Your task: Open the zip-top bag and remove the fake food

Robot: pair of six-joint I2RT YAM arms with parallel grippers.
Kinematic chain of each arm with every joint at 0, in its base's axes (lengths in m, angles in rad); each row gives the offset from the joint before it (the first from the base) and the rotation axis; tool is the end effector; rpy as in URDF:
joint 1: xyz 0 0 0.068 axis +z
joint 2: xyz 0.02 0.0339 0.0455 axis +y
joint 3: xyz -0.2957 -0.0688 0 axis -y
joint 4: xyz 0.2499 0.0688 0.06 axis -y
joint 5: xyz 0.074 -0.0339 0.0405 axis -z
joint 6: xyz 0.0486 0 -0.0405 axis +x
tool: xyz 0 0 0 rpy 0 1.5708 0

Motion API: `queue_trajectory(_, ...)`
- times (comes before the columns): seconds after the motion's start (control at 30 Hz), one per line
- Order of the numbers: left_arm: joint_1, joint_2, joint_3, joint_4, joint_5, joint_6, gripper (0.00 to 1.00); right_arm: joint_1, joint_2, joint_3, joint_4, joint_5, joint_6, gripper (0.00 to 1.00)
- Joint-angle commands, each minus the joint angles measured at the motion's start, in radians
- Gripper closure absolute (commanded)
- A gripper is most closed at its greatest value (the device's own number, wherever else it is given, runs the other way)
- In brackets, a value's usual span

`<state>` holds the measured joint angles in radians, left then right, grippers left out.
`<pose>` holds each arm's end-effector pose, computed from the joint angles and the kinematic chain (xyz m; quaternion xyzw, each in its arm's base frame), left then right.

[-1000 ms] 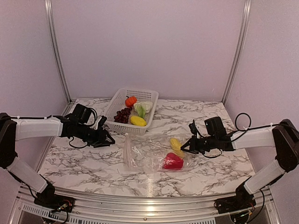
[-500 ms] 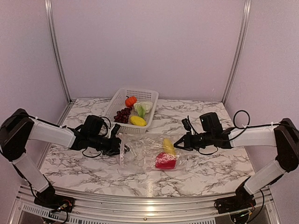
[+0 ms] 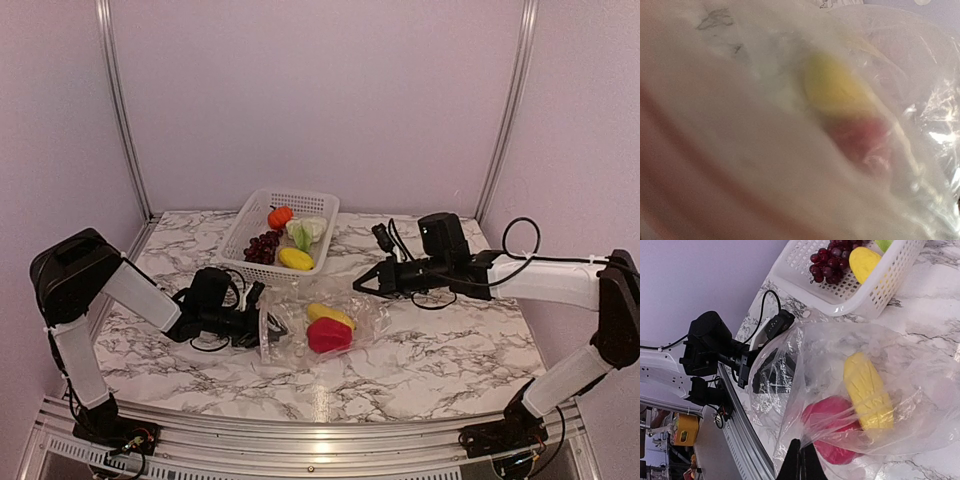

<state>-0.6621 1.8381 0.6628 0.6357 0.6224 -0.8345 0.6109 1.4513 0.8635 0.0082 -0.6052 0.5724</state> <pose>0.2563 -0.2357 0.1329 0.0791 0.8381 -0.5146 0.1627 0.2474 0.2070 0.2560 -0.1579 0.8368 0.4708 0.2306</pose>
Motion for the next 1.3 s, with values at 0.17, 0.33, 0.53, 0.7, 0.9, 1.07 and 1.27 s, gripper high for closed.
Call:
queue_trajectory(0.17,-0.033,0.080,-0.078,0.357,0.038,-0.111,0.51,0.096,-0.027,0.115,-0.133,0.009,-0.027,1.00)
queue_trajectory(0.33,-0.034,0.079,-0.093,0.408,0.025,-0.138,0.38,0.095,-0.023,0.070,-0.159,0.075,-0.039,1.00)
queue_trajectory(0.53,-0.050,0.033,-0.030,0.231,0.027,-0.014,0.32,0.090,0.011,0.008,-0.191,0.160,-0.007,1.00)
queue_trajectory(0.7,-0.084,0.046,0.041,0.108,0.042,0.058,0.32,0.090,0.057,-0.011,-0.241,0.166,-0.033,1.00)
queue_trajectory(0.9,-0.125,0.067,0.109,0.040,0.047,0.101,0.31,0.092,0.149,-0.045,-0.207,0.119,-0.058,1.00)
queue_trajectory(1.07,-0.145,0.093,0.159,-0.011,0.037,0.120,0.29,0.100,0.238,-0.028,-0.140,0.084,-0.059,1.00)
queue_trajectory(1.27,-0.162,0.139,0.224,-0.115,0.030,0.145,0.27,0.111,0.327,0.043,-0.102,0.041,-0.068,1.00)
